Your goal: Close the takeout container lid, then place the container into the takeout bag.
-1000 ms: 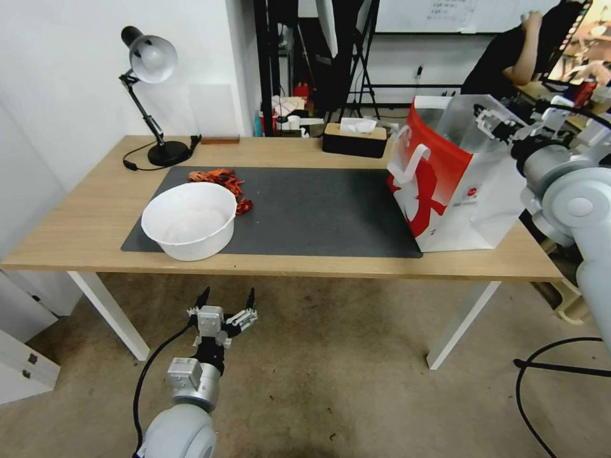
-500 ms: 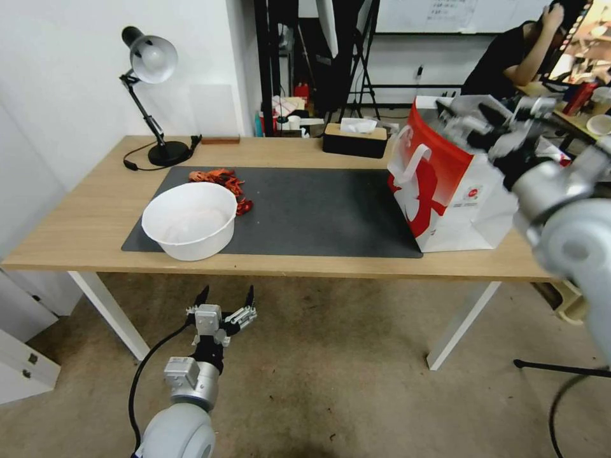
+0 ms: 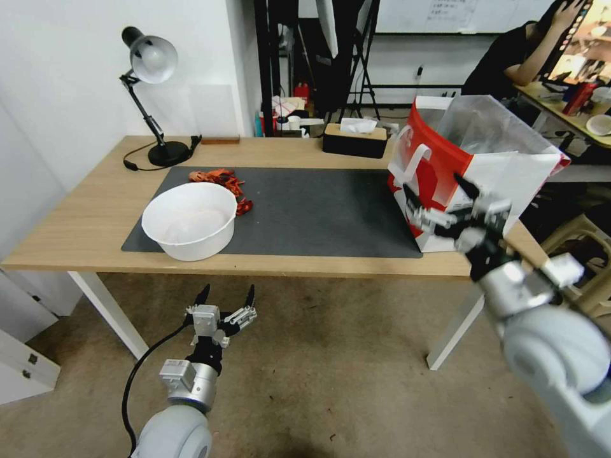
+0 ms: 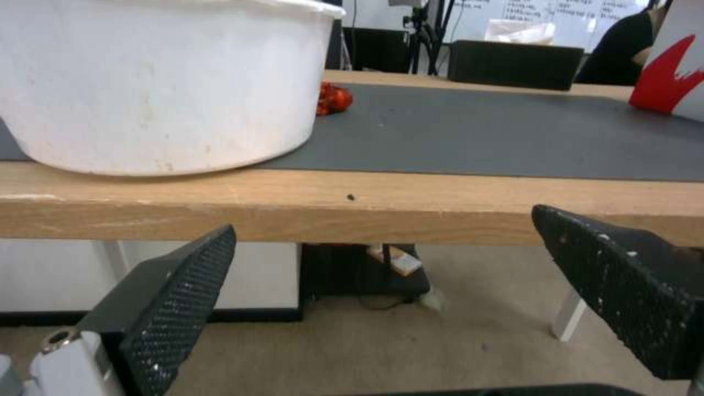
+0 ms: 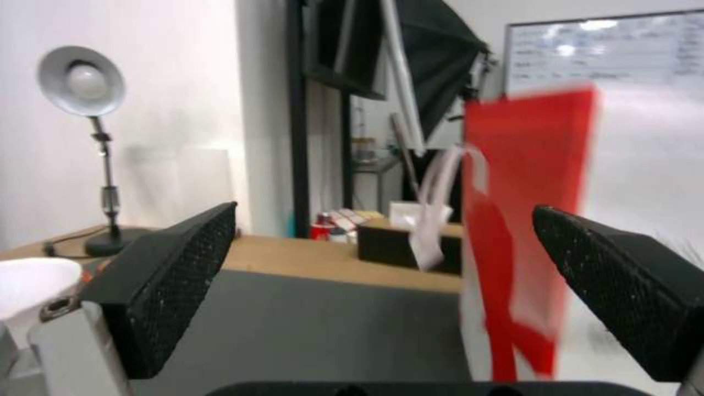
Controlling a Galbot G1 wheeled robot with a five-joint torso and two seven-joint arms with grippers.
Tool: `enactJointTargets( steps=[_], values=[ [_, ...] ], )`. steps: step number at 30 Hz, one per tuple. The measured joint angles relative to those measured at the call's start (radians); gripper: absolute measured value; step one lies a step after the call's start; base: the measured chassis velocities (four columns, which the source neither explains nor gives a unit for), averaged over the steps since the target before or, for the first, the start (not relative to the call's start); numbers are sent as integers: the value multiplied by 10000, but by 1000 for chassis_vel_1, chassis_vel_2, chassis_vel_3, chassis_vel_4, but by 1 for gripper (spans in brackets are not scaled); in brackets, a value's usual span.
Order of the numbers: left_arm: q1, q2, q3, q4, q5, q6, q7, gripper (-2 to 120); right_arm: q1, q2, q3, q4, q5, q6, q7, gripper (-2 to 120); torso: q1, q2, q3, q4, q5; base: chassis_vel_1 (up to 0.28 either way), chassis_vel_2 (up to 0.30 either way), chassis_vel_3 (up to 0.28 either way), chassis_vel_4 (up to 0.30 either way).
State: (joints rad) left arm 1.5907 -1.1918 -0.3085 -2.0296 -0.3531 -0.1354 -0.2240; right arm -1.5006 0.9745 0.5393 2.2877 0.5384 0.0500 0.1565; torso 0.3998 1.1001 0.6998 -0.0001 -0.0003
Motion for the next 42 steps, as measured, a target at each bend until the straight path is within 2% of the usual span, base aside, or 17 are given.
enactJointTargets(
  steps=[7,15,27,42],
  values=[
    [135,-56,-50,46,65,-467,15,100,-1826,1248,-128,-354,-1229,1493,262,100,0,-1,1,0,1,0,0,0,0],
    [144,-191,26,248,319,-820,1,100,-2481,1899,-575,-1320,-1894,2343,488,100,-1,-2,1,1,2,0,0,0,0],
    [181,-329,116,411,436,-898,49,100,-2621,2018,-931,-2125,-2199,2940,465,100,0,-1,2,1,2,0,0,0,0],
    [203,-319,139,415,440,-931,55,100,-2555,2020,-1003,-2221,-2193,3082,427,100,3,-1,2,1,3,0,0,0,0]
  ],
)
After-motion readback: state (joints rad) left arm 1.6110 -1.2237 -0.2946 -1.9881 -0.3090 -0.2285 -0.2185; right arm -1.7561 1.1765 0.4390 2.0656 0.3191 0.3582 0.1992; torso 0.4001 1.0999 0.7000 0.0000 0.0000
